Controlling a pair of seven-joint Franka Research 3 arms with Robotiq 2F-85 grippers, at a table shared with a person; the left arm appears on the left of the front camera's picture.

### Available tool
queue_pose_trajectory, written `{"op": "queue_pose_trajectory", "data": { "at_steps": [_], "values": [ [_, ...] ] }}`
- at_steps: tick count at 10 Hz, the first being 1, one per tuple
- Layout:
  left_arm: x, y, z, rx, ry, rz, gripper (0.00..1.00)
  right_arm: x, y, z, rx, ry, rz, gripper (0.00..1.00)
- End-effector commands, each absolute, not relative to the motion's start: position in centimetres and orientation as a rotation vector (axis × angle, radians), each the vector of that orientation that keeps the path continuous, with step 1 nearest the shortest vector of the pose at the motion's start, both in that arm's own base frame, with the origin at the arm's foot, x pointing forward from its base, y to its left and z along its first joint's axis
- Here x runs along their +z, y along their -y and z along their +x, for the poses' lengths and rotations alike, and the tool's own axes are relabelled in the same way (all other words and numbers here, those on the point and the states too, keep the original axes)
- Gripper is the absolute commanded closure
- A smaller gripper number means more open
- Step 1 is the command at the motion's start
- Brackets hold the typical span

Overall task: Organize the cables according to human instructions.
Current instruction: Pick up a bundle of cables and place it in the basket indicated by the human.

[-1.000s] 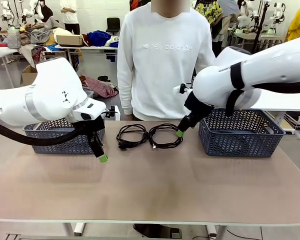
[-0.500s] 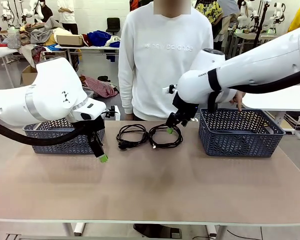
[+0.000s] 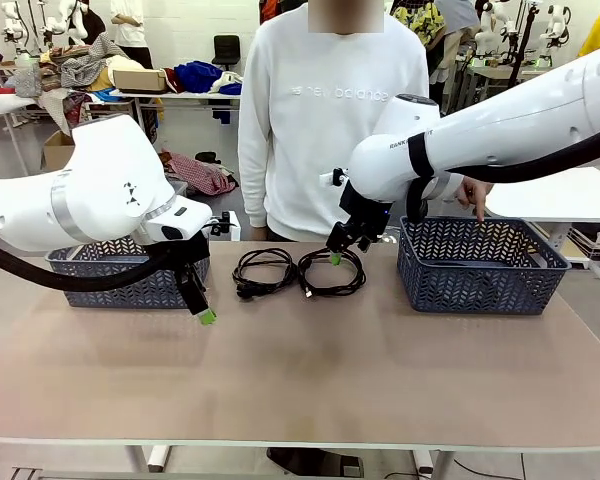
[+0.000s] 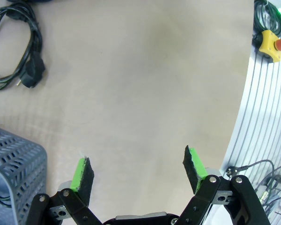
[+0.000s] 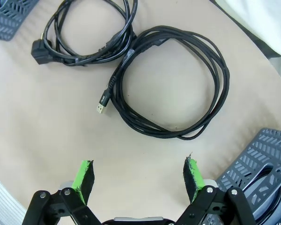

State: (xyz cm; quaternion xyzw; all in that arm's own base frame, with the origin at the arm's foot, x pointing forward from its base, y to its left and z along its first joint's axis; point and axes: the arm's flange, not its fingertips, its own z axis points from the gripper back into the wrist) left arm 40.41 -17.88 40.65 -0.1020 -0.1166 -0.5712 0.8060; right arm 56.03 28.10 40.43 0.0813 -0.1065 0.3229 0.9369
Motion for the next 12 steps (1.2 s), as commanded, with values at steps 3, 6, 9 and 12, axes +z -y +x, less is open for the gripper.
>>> {"op": "queue_pose_trajectory", "data": {
  "at_steps": [3, 6, 9, 12],
  "values": [
    [40.7, 17.7, 40.4, -1.215, 0.250, -0.221, 0.00, 40.4, -27.8, 55.6, 0.661, 0.229, 0.159, 0.00],
    [40.7, 17.7, 40.4, -1.215, 0.250, -0.221, 0.00, 40.0, -29.1, 56.3, 0.624, 0.198, 0.147, 0.00],
    [40.7, 17.7, 40.4, -1.215, 0.250, -0.221, 0.00, 38.2, -31.9, 57.7, 0.577, 0.159, 0.099, 0.00],
    [40.7, 17.7, 40.4, -1.215, 0.250, -0.221, 0.00, 37.2, -35.1, 59.3, 0.522, 0.159, 0.026, 0.00]
  ]
}}
